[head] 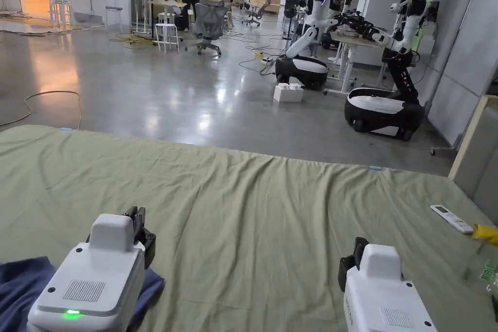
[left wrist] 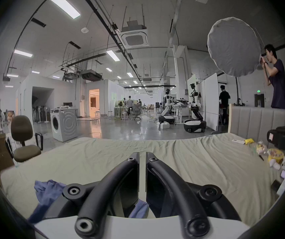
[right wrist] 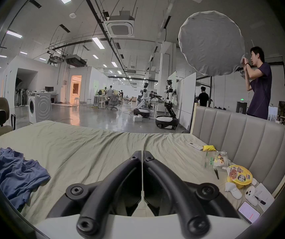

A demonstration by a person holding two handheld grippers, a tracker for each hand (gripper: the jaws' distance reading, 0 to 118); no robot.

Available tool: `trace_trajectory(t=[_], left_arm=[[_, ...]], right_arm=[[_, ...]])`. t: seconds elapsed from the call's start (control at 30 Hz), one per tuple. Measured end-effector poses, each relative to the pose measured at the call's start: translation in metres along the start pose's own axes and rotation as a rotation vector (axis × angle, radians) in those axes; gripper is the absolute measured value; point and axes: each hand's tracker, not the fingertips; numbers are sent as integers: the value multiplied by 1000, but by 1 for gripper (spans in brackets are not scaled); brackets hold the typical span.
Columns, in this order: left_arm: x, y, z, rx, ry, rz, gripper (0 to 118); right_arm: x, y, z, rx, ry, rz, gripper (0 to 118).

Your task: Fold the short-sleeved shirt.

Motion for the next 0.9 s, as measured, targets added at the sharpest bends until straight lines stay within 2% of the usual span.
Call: trace_trajectory(t=[0.07, 0.1, 0.17, 0.2, 0.23, 0.3, 0.33, 0.37, 0.47, 0.53, 0.57, 0.63, 0.7, 0.77, 0.83, 0.9], left_arm=[[-9, 3, -1, -5, -7, 147, 7], [-15, 5, -2, -11, -22, 250, 7], [-29, 4, -5, -17, -13, 436, 7], [-35, 2, -6, -13, -11, 517, 7], [-40, 2, -8, -3, -9, 586, 7], [-43, 2, -6, 17, 46, 618, 7], [-42, 4, -5, 34, 73, 602, 7], [-38, 7, -4, 30, 75, 549, 7], [-22, 15, -6, -9, 13, 259, 7], [-8, 18, -7, -12, -15, -29, 7], [-1, 18, -7, -32, 0, -185, 7], [10, 11, -8, -41, 22, -463, 7], [16, 1, -7, -35, 19, -672, 7], [16, -6, -5, -27, 19, -815, 7], [16, -12, -4, -22, 22, -892, 7], [15, -12, -4, -25, 17, -892, 7]], right_arm=[[5, 3, 3, 37, -38, -29, 2], [11, 2, 3, 5, -10, -163, 2], [24, 2, 3, -19, 2, -369, 2], [29, 0, 4, -70, 5, -498, 2], [34, 2, 5, -28, -5, -527, 2], [40, 1, 4, -32, -1, -619, 2], [40, 2, 3, -33, 2, -622, 2], [39, 4, 1, -35, 2, -585, 2], [17, 20, -4, -71, 27, -160, 2], [-2, 24, -2, -16, 70, 216, 2], [-14, 28, 2, 90, 65, 480, 2], [-29, 18, 4, 136, 84, 770, 2], [-37, 9, 6, 194, 101, 997, 2], [-36, 5, 7, 194, 108, 1046, 2], [-35, 4, 7, 189, 108, 1041, 2], [-33, 5, 7, 181, 108, 1020, 2]])
